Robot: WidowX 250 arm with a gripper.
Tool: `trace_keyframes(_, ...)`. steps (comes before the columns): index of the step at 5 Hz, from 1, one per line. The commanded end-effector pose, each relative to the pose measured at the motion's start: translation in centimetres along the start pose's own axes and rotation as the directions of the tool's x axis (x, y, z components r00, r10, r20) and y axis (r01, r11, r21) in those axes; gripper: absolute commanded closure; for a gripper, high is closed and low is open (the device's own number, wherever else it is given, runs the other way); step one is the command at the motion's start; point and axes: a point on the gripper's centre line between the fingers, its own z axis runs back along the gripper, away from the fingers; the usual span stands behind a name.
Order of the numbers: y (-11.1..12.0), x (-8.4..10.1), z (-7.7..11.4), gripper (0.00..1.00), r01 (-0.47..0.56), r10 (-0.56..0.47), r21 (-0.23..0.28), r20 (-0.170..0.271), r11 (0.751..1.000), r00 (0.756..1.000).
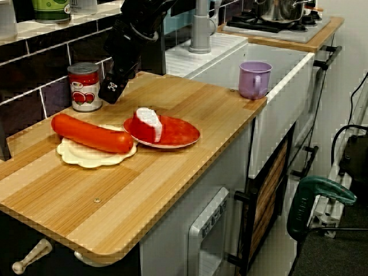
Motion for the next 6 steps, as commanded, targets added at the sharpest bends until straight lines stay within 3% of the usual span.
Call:
trace_keyframes(1,-0.3,1.9,4.3,0.0,0.016,-0.019,-0.041,-0.082,0.999,0.996)
trace_keyframes(3,-0.5,1.5,5.3,0.0,0.088,-0.093,-0.033,-0.26,0.996,0.961)
trace_keyframes(4,-0.1,1.0,5.8,0.0,0.196,-0.204,-0.058,-0.323,0.979,0.924)
trace_keyframes(5,0.7,0.3,5.8,0.0,0.267,-0.28,-0.084,-0.31,0.96,0.909)
trace_keyframes(6,1.4,-0.3,5.6,0.0,0.331,-0.339,-0.078,-0.284,0.941,0.897)
